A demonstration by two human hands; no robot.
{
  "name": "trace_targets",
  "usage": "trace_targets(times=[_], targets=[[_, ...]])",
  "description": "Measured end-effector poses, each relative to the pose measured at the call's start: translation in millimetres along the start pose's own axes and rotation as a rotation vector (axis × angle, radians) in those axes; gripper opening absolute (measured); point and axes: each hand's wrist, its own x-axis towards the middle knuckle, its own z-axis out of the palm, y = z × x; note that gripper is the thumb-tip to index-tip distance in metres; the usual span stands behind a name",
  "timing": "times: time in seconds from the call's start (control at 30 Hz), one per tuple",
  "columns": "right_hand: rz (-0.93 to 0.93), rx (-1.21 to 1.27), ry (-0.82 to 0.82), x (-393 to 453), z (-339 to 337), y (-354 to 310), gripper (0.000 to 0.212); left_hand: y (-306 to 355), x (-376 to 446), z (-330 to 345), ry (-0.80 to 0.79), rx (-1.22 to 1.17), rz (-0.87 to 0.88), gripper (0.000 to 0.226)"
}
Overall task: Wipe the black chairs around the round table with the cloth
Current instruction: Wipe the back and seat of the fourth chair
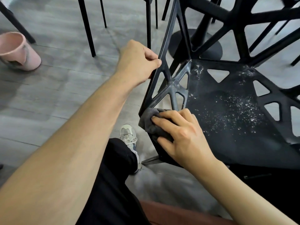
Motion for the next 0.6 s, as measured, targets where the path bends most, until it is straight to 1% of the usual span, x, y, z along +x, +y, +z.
trace_targets(times=[0.07,0.13,0.23,0.3,0.37,0.43,0.53,0.6], targets=[[-0.044,0.002,0.013,-9.3,-0.4,3.5,0.036,0.6,-2.1,0.5,0.021,0.006,0.008,0.014],[-0.091,0.021,-0.009,-21.6,3.1,0.4,0.033,4.2,-5.3,0.8,0.061,0.033,0.017,0.009],[-0.145,-0.017,-0.026,-26.3,12.3,-2.6,0.038,12.8,-10.6,2.0,0.113,0.119,0.033,0.008],[-0.162,-0.047,-0.003,-20.1,18.2,-1.3,0.041,15.2,-11.7,2.7,0.125,0.180,0.053,0.007],[-0.152,-0.048,0.043,-11.9,23.8,-1.5,0.040,12.6,-9.4,1.9,0.134,0.210,0.051,0.008],[-0.047,-0.027,0.098,-4.2,29.1,-2.1,0.038,10.3,-6.4,0.5,0.141,0.177,0.022,0.009],[0.222,-0.015,0.142,13.4,30.8,2.8,0.040,9.5,-4.0,0.0,0.141,0.175,0.003,0.014],[0.305,0.002,0.174,28.7,23.8,10.7,0.038,9.7,-3.3,-0.5,0.140,0.192,0.005,0.016]])
